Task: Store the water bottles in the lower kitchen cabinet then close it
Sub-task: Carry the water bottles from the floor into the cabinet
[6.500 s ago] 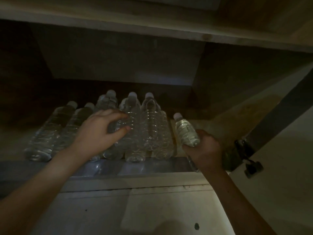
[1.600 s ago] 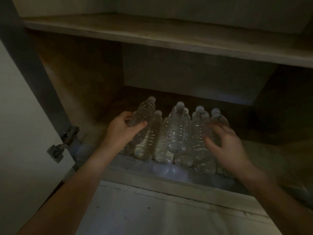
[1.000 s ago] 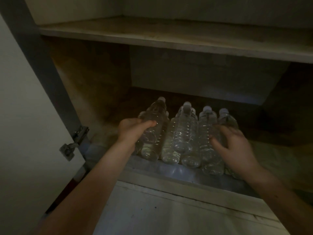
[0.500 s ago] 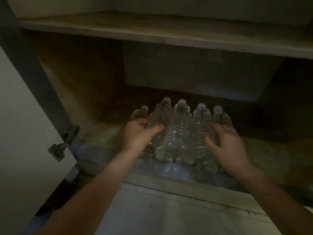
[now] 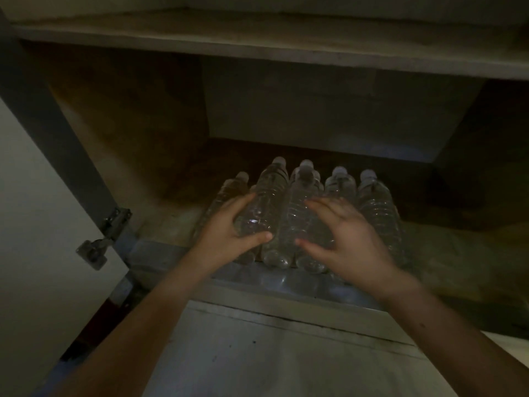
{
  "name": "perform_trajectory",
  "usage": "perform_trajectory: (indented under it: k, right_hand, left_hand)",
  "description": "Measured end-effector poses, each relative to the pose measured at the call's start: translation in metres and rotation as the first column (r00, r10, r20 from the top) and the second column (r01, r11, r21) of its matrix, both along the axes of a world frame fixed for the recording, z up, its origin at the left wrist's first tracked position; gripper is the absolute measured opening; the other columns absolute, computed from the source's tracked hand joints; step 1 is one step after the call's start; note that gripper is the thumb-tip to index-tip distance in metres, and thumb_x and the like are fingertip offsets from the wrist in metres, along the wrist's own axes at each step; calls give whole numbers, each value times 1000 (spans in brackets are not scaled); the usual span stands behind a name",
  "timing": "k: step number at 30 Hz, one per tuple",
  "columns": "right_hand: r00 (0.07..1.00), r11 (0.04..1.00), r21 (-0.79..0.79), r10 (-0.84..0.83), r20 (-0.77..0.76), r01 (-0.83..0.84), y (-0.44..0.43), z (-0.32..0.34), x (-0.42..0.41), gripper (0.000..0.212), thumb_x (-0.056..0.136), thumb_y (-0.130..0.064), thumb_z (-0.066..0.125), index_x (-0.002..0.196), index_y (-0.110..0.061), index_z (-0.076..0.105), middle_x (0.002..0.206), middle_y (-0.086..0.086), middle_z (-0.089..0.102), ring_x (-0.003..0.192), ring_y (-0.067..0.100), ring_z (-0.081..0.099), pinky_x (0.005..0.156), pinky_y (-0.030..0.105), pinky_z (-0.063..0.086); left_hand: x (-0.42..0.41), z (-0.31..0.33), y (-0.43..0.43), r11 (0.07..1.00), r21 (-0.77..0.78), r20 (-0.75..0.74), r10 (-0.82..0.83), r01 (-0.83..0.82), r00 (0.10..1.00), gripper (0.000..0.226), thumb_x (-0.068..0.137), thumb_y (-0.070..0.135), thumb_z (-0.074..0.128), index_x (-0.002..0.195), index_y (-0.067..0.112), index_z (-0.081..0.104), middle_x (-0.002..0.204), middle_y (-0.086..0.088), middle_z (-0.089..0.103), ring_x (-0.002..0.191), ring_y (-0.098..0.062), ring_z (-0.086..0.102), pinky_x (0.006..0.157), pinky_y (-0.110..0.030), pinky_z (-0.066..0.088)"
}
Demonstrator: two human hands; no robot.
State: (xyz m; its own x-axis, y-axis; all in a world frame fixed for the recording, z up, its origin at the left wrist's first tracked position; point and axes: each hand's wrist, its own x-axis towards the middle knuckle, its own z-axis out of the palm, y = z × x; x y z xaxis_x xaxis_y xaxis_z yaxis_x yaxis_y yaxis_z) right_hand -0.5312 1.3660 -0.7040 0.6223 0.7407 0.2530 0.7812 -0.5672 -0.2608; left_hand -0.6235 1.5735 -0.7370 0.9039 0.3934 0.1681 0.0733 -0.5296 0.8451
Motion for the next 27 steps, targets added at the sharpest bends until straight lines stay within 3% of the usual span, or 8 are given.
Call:
perform_trajectory:
  k: [3, 9, 13, 16, 18, 23, 25, 27]
  right_hand:
    - [1000, 997, -80, -10, 27, 12, 4, -5, -1, 73, 91, -50, 58, 153, -26, 27, 160, -6, 28, 148, 15, 18, 109, 19, -5]
    - [999, 999, -16, -33, 13, 34, 7, -12, 1, 65, 93, -42, 59, 151, -25, 34, 157, -4, 34, 147, 20, 26, 114, 24, 9]
    - [998, 999, -9, -39, 58, 39, 8, -13, 2, 63, 93, -39, 61, 149, -21, 38, 155, -1, 39, 142, 18, 36, 116, 31, 23]
    - [998, 1000, 3, -17, 52, 17, 7, -12, 3, 63, 93, -38, 61, 150, -22, 37, 156, -2, 37, 142, 15, 34, 113, 25, 19]
    - [1000, 998, 60, -2, 5, 2, -1, -8, 5, 65, 92, -39, 63, 150, -25, 36, 155, -6, 37, 142, 11, 31, 110, 21, 16]
    - [996, 984, 176, -18, -87, 33, -46, 5, 15, 65, 86, -42, 66, 144, -29, 42, 146, -9, 44, 131, -1, 31, 108, 25, 30]
    - [997, 987, 160, -14, -72, 26, -61, 2, 19, 65, 82, -44, 69, 141, -31, 45, 140, -13, 45, 129, -2, 32, 106, 26, 31]
    - [996, 986, 160, -29, -87, 43, -73, -2, 21, 65, 80, -42, 74, 139, -32, 46, 134, -20, 41, 127, -4, 31, 106, 18, 26]
  left_hand:
    - [3, -5, 4, 1000, 25, 18, 2, -2, 1000, 97, 54, 61, 78, 141, 28, 49, 142, 5, 53, 129, -12, 51, 107, -44, 44]
    - [7, -8, 7, 999, 40, 21, 1, -1, 1000, 96, 54, 64, 79, 140, 32, 49, 143, 8, 51, 130, -11, 51, 106, -44, 46]
    - [8, -4, 3, 999, 45, 15, -9, 8, 1000, 90, 63, 42, 88, 142, 25, 49, 143, 5, 50, 129, -11, 50, 107, -41, 45]
    - [9, -2, 1, 997, 82, 22, -14, 13, 1000, 84, 68, 29, 88, 142, 22, 48, 141, 3, 49, 127, -12, 50, 106, -38, 45]
    - [9, 0, 0, 990, 137, 25, -17, 13, 1000, 85, 69, 29, 87, 143, 21, 47, 140, 4, 47, 126, -10, 46, 105, -31, 43]
    - [10, 10, -13, 929, 370, 103, -70, 27, 992, 84, 71, 35, 85, 143, 17, 46, 140, 8, 42, 127, -2, 36, 99, -4, 25]
    - [17, 13, -25, 879, 474, 129, -128, 53, 983, 80, 71, 39, 83, 139, 13, 51, 140, 0, 50, 130, -12, 42, 105, -15, 28]
    - [25, 15, -39, 821, 563, 115, -193, 97, 974, 77, 74, 47, 78, 138, 14, 52, 139, -2, 53, 132, -17, 44, 110, -28, 30]
